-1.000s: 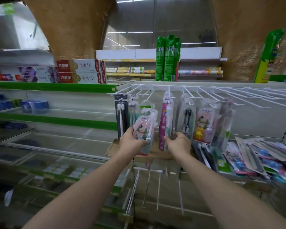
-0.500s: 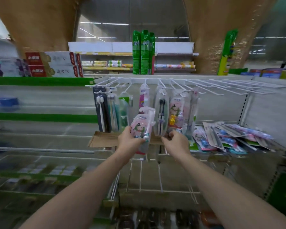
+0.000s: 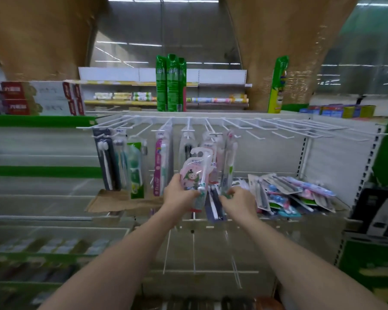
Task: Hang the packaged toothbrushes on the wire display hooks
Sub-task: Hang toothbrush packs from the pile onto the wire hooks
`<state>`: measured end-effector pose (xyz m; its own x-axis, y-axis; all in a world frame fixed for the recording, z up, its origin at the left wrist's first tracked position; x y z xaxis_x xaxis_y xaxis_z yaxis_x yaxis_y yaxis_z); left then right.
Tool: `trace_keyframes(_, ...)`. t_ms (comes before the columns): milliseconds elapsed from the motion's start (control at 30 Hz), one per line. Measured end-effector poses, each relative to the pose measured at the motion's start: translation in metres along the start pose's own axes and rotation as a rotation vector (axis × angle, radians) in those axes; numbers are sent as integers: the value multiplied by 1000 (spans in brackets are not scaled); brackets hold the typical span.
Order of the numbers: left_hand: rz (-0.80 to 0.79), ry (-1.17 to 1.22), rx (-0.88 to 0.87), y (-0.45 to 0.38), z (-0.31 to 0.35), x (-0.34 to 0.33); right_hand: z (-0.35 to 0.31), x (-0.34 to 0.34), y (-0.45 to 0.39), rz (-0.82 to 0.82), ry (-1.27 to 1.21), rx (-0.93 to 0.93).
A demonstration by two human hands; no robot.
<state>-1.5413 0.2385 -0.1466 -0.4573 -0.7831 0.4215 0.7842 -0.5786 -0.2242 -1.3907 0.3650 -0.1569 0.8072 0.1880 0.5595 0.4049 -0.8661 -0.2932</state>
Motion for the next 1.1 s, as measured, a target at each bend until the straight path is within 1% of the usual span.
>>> trace_keyframes(133,-33,26,-8,-3,21,-19,12,14,-12,4,-53,20)
trace_keyframes(267,-3,44,-31,-8,36,-31,24,21,-22,10,-66,20)
trace_keyframes(400,-34,134,11,-15,44,-39,32,26,-34,-5,-45,11)
trace_keyframes(467,-30,128,22,-22,45,-43,35,28,-39,-7,-65,12)
trace_keyframes(667,-25,75,45,-36,43,-55,43,34,-53,-2,-78,38)
trace_keyframes(900,-29,192,79,-49,28,-72,61,35,-69,-16,-55,9)
trace_keyframes(1100,5,149,88,-72,26,-86,72,25,-88,-36,-26,5)
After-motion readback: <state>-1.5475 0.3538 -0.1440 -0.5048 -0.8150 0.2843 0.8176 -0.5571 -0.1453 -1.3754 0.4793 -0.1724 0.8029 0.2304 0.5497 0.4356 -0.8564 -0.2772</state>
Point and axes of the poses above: each hand's wrist, its own y-axis away from the middle knuckle, its own x-axis out of the back of the hand, z = x × y, the point moved 5 cm from there along -y, towards the middle knuckle, and after that the axes turned 12 degrees about -y, right-handed, at the moved point
